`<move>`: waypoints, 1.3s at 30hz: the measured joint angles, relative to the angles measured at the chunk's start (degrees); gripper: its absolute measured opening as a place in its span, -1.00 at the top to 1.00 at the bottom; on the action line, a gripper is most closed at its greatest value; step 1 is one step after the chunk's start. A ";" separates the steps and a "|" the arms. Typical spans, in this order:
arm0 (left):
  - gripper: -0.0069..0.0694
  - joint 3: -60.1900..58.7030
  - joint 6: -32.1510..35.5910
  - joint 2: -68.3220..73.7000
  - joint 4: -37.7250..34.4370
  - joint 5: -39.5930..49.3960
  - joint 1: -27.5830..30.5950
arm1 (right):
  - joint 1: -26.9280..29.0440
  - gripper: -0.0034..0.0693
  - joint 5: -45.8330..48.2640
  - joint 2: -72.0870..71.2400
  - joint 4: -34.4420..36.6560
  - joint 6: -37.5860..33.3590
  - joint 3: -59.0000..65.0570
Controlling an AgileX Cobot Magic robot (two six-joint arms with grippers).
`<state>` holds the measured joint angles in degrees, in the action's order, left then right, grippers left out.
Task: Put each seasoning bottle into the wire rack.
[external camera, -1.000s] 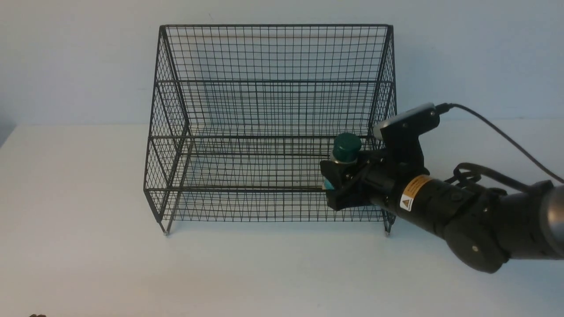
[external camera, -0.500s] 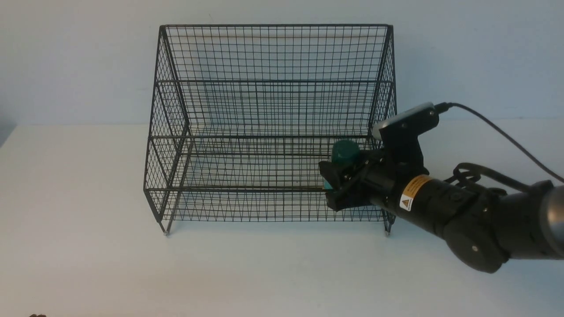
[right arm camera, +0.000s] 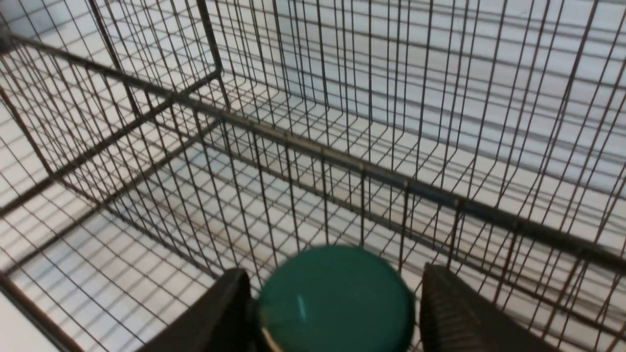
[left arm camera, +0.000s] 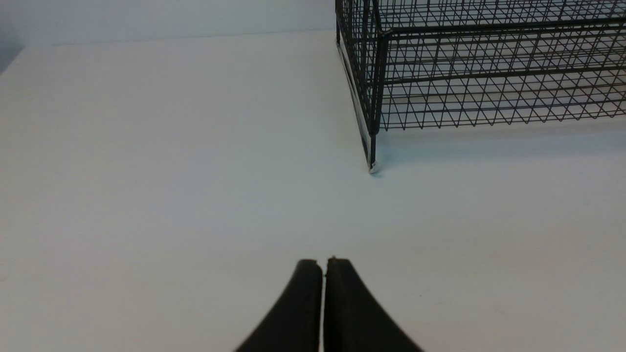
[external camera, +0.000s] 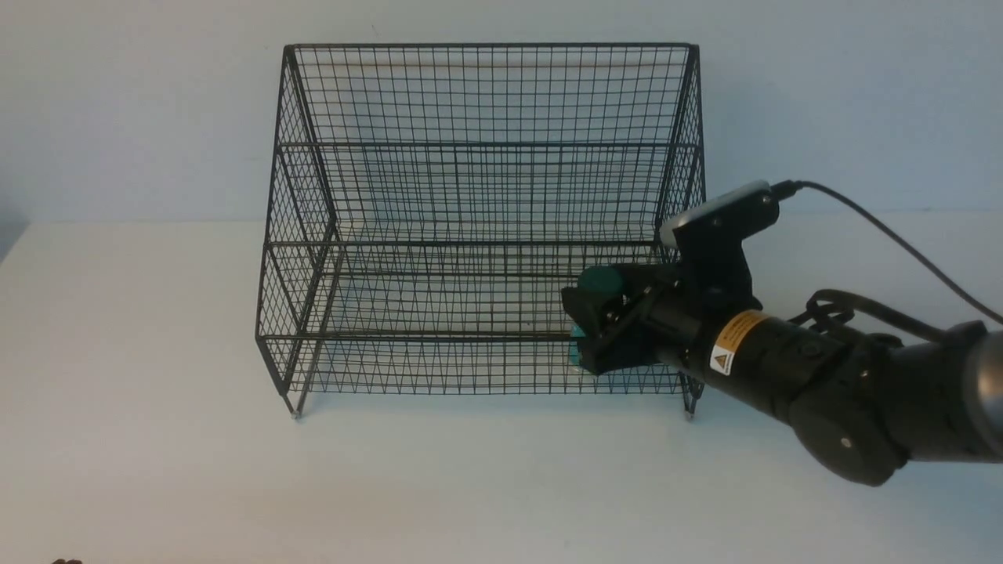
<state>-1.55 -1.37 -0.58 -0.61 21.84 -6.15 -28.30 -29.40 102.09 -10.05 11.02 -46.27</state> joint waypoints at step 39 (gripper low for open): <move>0.83 0.00 0.00 0.00 -0.02 0.00 0.00 | 23.35 0.94 39.25 -96.58 8.44 -4.49 38.15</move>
<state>-1.55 -1.37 -0.58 -0.62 21.84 -6.15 -4.95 9.85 5.50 -1.61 6.53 -8.12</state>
